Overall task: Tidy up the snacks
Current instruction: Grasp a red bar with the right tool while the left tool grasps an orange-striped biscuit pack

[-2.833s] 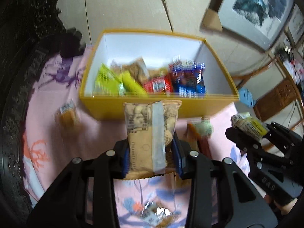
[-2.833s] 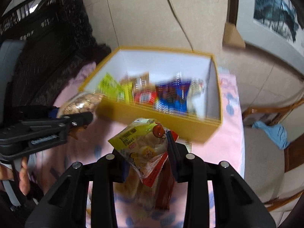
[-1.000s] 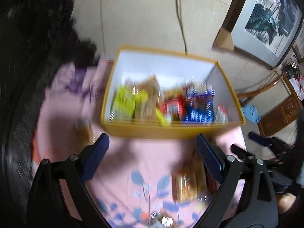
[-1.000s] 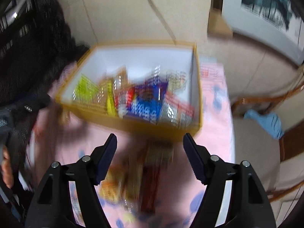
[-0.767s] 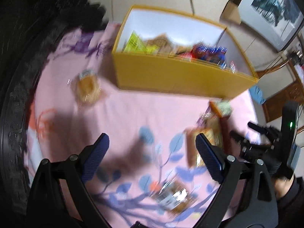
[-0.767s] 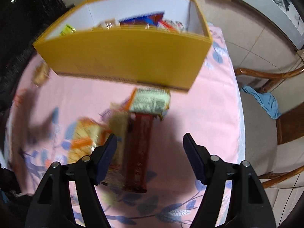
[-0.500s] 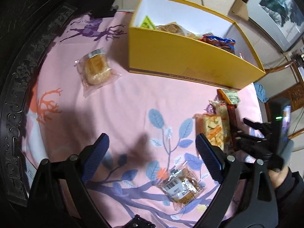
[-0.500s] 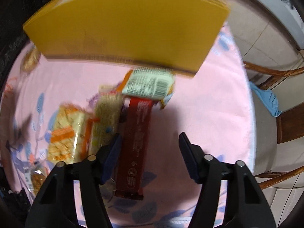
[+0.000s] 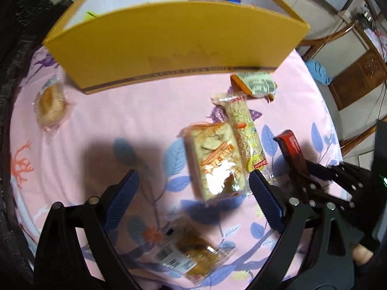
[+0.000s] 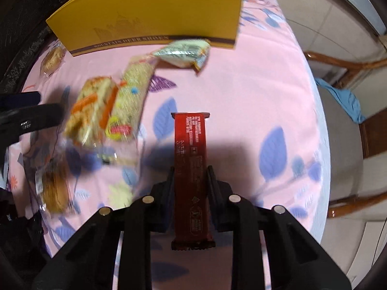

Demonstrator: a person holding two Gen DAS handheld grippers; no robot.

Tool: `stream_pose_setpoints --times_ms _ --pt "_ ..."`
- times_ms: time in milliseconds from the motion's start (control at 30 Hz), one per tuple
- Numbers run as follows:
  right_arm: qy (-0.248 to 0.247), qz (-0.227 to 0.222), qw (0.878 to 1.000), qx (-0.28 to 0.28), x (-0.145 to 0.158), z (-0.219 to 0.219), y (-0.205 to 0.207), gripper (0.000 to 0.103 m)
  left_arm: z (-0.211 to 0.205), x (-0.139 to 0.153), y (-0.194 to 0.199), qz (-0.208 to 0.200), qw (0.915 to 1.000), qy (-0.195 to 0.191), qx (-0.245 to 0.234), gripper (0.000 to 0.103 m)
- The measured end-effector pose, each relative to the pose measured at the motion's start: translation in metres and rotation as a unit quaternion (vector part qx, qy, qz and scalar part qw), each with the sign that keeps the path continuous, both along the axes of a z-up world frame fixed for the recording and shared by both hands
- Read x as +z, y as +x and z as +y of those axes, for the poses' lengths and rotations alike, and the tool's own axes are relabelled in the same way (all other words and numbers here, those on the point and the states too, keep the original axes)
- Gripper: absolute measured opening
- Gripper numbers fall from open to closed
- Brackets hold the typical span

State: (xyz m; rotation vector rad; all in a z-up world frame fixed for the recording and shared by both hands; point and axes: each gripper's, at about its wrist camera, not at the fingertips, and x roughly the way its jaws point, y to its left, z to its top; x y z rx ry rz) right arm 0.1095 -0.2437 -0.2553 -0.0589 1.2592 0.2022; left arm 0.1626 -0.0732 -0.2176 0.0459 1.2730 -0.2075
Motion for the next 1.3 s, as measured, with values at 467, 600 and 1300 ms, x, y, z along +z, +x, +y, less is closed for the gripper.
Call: stream_pose_setpoints --times_ms 467,600,1300 --pt "0.001 -0.002 1.0 -0.004 0.001 -0.003 -0.006 0.025 -0.013 -0.041 0.015 0.026 0.9997 -0.005 0.004 0.059" --pt "-0.004 -0.005 1.0 -0.004 0.001 0.001 -0.004 0.026 -0.015 -0.046 0.012 0.012 0.9998 0.016 -0.007 0.055" --pt "0.03 -0.045 0.998 0.018 0.045 0.022 0.0 0.025 0.114 0.017 -0.018 -0.039 0.9888 -0.052 0.134 0.046"
